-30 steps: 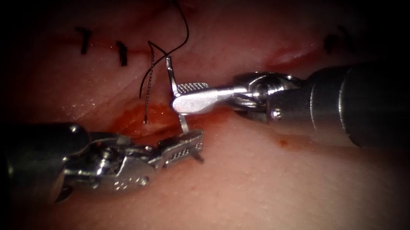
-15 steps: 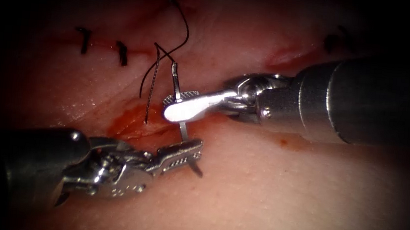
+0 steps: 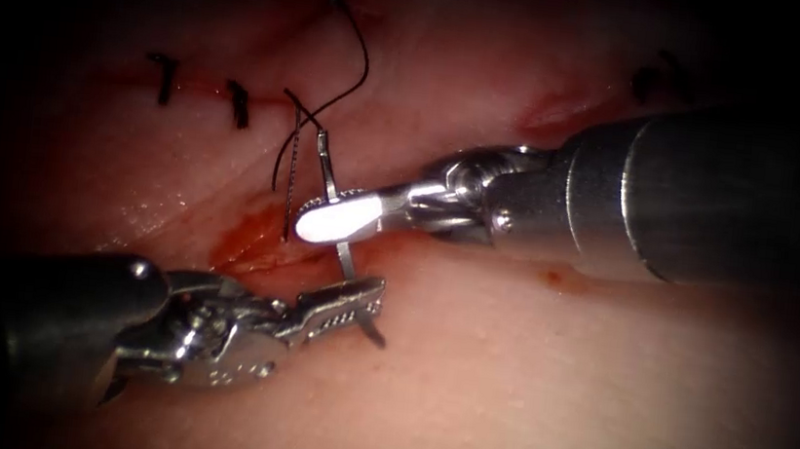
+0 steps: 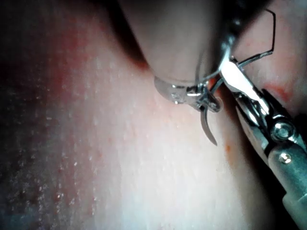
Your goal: Wound Closure
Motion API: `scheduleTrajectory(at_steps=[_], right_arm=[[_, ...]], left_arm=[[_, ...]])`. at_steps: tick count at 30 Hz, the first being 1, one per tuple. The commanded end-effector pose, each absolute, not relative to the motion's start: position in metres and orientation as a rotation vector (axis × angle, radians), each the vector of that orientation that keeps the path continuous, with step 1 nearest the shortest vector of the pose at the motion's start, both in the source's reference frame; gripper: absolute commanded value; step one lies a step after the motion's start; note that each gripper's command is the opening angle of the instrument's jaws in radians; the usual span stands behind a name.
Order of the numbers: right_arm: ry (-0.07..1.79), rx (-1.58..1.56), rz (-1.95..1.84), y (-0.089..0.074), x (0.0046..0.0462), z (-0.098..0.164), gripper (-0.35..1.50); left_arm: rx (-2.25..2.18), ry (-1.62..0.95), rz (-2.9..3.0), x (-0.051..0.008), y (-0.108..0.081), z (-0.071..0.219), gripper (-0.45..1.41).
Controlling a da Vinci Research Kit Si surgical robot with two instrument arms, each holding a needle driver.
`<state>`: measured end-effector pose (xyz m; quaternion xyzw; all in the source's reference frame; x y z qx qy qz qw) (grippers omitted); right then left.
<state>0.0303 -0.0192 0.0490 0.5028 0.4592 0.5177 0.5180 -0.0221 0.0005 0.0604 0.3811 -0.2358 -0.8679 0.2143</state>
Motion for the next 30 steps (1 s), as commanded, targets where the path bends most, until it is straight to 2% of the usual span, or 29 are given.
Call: scheduleTrajectory(at_steps=[1, 6, 7, 8, 9, 13, 14, 15, 16, 17, 21, 30], right_arm=[[1.109, 1.197, 1.242, -0.0187, 0.0313, 0.0493, -0.35], [1.122, 1.147, 1.225, -0.0182, 0.0312, 0.0491, -0.35], [1.109, 1.137, 1.23, -0.0181, 0.031, 0.0492, -0.35], [1.111, 1.115, 1.231, -0.0179, 0.0309, 0.0492, -0.35], [1.118, 1.093, 1.235, -0.0177, 0.0307, 0.0494, -0.35], [1.19, 1.005, 1.219, -0.0165, 0.0296, 0.0498, -0.35], [1.211, 0.996, 1.216, -0.0162, 0.0293, 0.0499, -0.35], [1.237, 0.979, 1.211, -0.0159, 0.029, 0.05, -0.35], [1.281, 0.931, 1.185, -0.0156, 0.0286, 0.0501, -0.35], [1.325, 0.875, 1.139, -0.0153, 0.0284, 0.0501, -0.35], [1.408, 0.777, 1.055, -0.0154, 0.0286, 0.0501, -0.35], [1.484, 0.683, 0.903, -0.0161, 0.0287, 0.0501, -0.35]], left_arm=[[1.057, -0.657, -2.405, -0.0227, 0.0007, 0.0609, -0.45], [1.056, -0.647, -2.402, -0.0227, 0.0006, 0.061, -0.45], [1.058, -0.645, -2.401, -0.0226, 0.0006, 0.0609, 0.15], [1.061, -0.643, -2.399, -0.0224, 0.0007, 0.0609, 0.66], [1.08, -0.63, -2.422, -0.0223, 0.0007, 0.0608, 0.81], [1.184, -0.573, -2.514, -0.0206, 0.0002, 0.0605, 1.01], [1.206, -0.555, -2.531, -0.0201, 0.0001, 0.0604, 1.01], [1.233, -0.534, -2.552, -0.0196, 0.0, 0.0604, 0.93], [1.291, -0.486, -2.589, -0.0182, 0.0001, 0.0604, 0.32], [1.317, -0.462, -2.599, -0.0171, 0.0004, 0.0606, -0.45], [1.291, -0.296, -2.667, -0.0155, 0.0019, 0.0619, -0.45], [1.186, 0.036, -2.915, -0.016, 0.0032, 0.0662, -0.45]])
